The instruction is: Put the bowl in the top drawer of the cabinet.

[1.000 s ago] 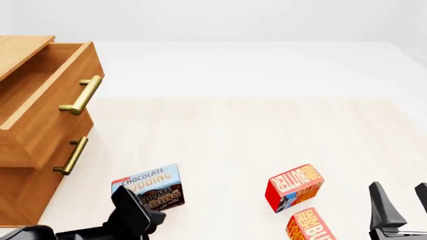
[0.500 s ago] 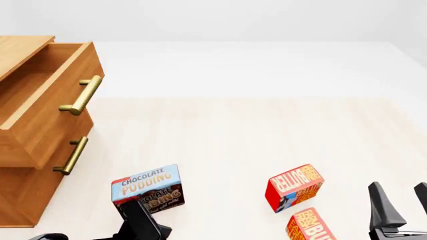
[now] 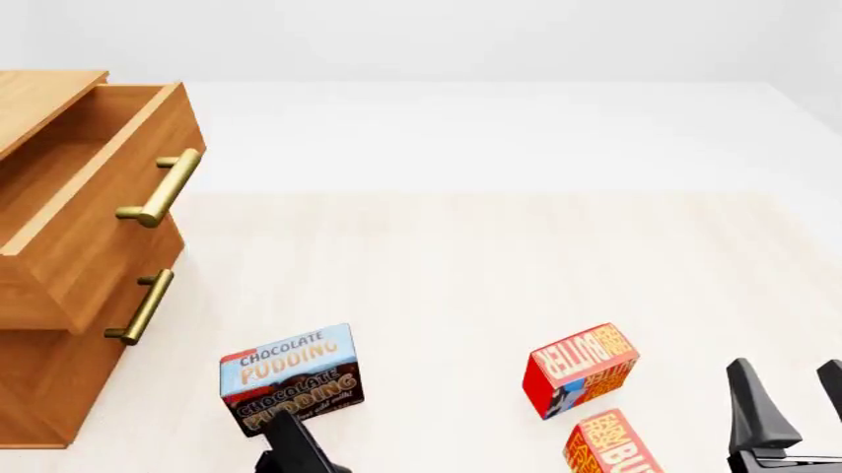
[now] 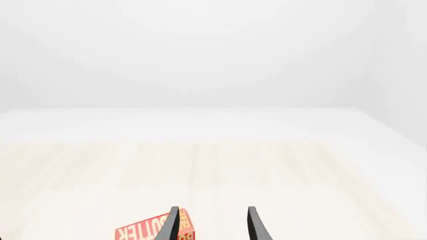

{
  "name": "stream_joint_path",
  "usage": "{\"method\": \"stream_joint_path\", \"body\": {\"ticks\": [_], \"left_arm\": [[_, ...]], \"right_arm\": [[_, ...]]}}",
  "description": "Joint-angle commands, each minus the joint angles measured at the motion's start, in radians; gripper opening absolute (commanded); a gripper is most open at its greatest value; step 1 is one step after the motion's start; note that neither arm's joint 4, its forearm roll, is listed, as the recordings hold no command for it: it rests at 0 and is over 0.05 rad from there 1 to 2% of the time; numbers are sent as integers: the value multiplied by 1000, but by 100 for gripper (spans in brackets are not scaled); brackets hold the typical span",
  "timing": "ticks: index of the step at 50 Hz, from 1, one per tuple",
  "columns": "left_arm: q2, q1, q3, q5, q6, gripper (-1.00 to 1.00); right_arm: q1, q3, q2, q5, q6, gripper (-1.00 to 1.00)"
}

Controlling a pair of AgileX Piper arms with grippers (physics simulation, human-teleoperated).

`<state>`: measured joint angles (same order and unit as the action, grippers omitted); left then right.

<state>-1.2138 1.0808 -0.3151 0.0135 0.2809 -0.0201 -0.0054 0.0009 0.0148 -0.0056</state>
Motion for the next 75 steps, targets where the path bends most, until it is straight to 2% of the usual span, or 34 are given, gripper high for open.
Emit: {"method": "stream_joint_path", "body": {"ticks": [1,33,75], "left_arm": [[-45,27,7,-46,31,100],[-141,66,20,-159,72,100],[-214,99,38,-252,118,100]], "right_arm": [[-3,0,0,-1,0,100],[-8,0,1,-9,-5,100],[-9,0,4,-15,-9,100]]}}
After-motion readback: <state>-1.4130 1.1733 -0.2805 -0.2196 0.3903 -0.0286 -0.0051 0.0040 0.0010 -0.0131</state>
